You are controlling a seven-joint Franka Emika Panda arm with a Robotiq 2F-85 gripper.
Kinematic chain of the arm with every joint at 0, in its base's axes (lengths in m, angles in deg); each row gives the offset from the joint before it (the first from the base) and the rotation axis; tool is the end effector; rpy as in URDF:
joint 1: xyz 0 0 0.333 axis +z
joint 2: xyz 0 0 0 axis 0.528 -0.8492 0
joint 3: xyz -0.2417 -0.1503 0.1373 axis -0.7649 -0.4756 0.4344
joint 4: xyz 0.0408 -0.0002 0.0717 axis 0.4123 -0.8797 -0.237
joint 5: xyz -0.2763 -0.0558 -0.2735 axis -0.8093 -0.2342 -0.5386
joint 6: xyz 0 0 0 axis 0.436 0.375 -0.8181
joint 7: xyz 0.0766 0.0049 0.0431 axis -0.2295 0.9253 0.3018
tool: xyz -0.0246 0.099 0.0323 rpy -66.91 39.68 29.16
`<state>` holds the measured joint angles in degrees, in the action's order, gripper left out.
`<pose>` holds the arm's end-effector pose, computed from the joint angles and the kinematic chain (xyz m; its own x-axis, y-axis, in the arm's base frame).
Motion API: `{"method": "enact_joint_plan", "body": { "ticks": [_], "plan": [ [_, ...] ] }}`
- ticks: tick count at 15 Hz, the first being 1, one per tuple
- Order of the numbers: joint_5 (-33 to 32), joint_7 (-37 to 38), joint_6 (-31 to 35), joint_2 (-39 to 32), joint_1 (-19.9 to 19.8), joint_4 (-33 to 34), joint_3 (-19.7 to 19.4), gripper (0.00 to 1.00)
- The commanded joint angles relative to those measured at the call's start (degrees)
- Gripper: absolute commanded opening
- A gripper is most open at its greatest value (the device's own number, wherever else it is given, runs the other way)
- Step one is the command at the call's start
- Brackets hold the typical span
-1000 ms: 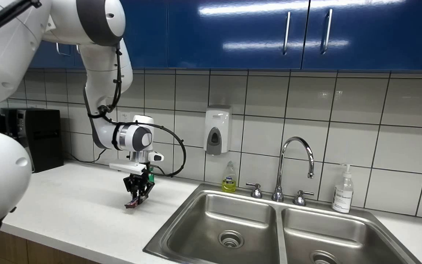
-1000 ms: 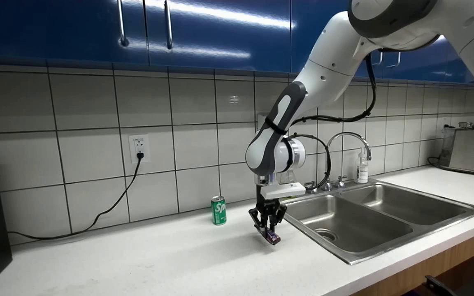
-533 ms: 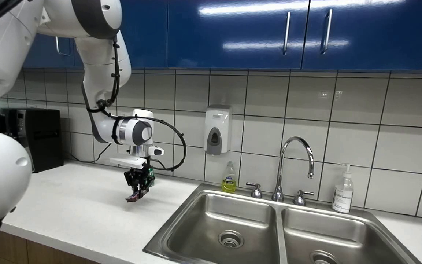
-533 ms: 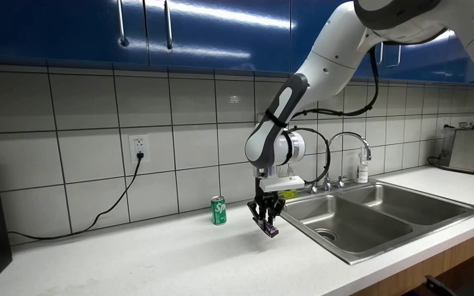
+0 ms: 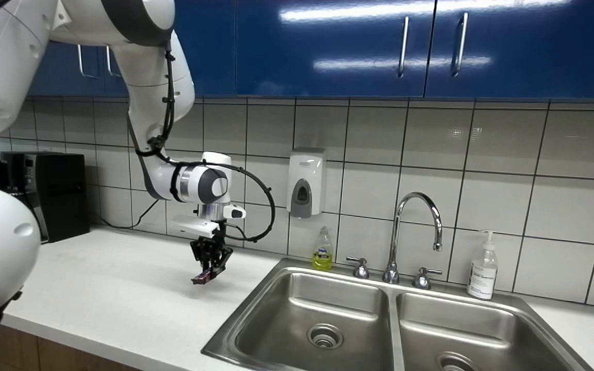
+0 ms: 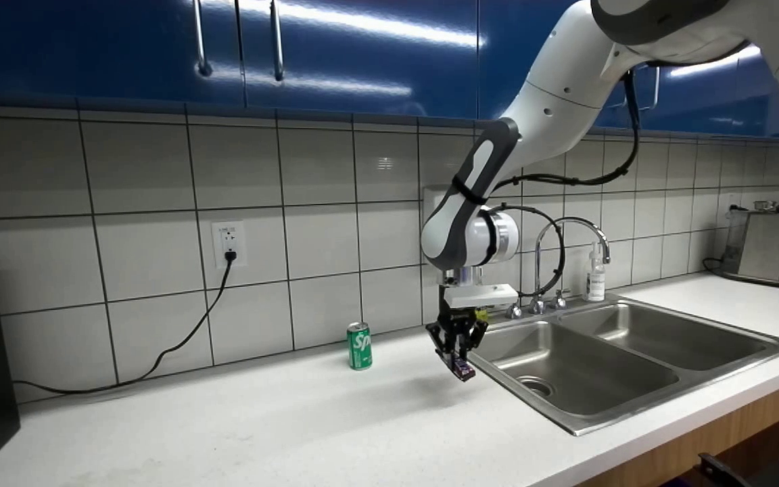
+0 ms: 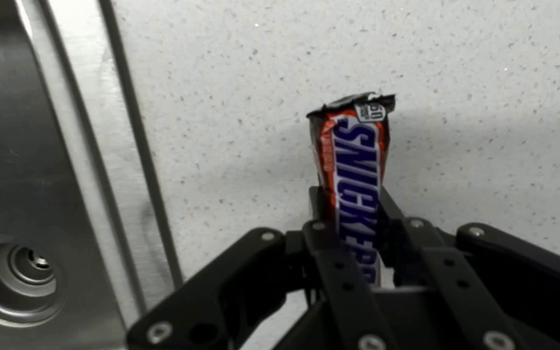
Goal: Put the chocolate bar inside the sink
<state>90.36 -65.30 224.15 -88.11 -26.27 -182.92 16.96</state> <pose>0.5649 0.0719 0.2050 0.9984 -0.0492 -0.0276 -0.0502 -0.9981 -0.0361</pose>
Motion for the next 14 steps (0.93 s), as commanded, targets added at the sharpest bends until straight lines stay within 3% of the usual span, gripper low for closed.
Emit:
{"method": "enact_joint_plan", "body": {
  "ticks": [1,8,14],
  "plan": [
    [2.4,0.1,2.0,3.6,-3.2,-4.1,-1.2,0.06],
    [6.2,-1.4,9.2,3.4,-9.7,-8.0,-4.4,0.06],
    [8.6,-2.0,13.2,0.0,-14.0,-6.8,-5.1,0.06]
  ]
}}
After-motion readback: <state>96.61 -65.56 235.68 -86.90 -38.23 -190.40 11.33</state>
